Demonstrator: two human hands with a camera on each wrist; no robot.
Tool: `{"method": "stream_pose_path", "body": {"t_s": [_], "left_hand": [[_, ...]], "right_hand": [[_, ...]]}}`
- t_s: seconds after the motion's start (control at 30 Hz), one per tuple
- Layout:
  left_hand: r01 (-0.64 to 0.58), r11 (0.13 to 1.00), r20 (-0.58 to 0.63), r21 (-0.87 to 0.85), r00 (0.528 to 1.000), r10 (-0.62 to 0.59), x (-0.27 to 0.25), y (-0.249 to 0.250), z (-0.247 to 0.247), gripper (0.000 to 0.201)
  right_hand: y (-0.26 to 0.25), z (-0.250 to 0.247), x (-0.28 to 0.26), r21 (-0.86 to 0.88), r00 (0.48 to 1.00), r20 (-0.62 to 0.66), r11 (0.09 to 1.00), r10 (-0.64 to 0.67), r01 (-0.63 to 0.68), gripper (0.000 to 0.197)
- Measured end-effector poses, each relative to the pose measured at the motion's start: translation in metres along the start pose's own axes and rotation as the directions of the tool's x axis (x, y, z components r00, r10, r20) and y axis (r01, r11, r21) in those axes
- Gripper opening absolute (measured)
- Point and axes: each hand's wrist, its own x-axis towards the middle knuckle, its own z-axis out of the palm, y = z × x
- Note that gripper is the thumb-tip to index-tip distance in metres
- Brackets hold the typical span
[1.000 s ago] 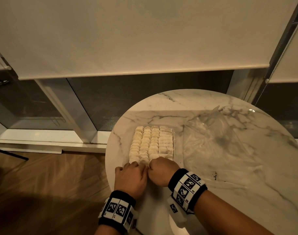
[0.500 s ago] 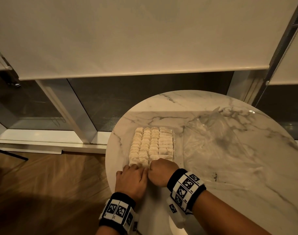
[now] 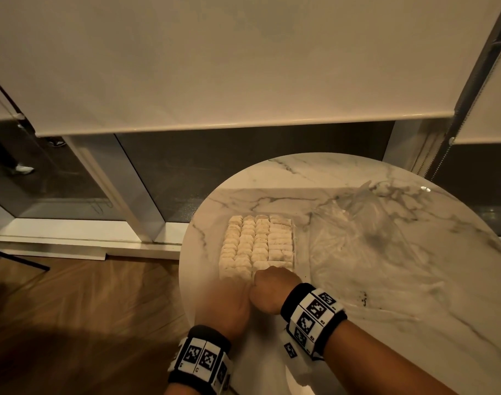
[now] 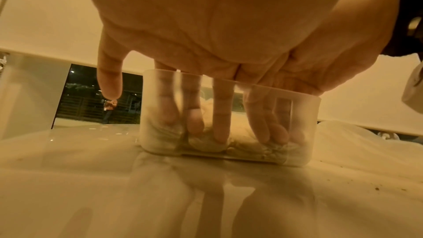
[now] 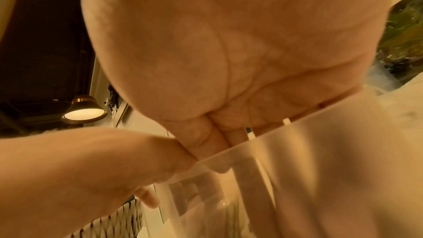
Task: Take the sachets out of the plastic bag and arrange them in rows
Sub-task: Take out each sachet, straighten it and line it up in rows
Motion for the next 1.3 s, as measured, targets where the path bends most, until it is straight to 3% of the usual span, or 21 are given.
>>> {"method": "stream_pose_path", "body": {"t_s": [0.7, 1.17, 1.3], "left_hand": [[-0.037, 0.998, -0.014, -0.057, 0.999, 0.037, 0.001, -0.003, 0.002, 0.042], [-0.025, 0.997, 0.081, -0.079, 0.996, 0.032, 0.005, -0.004, -0.003, 0.042], [-0.006, 0.999, 0.037, -0.039, 0.999, 0.008, 0.003, -0.004, -0.009, 0.041]], "right_hand": [[-0.007, 0.002, 0.01, -0.003, 0.993, 0.117, 1.0, 0.016, -0.016, 0.046], [-0.011, -0.013, 0.01, -0.036, 0.984, 0.158, 0.996, 0.087, -0.083, 0.048], [-0.012, -0.016, 0.012, -0.04, 0.982, 0.161, 0.995, 0.1, -0.095, 0.054]]}}
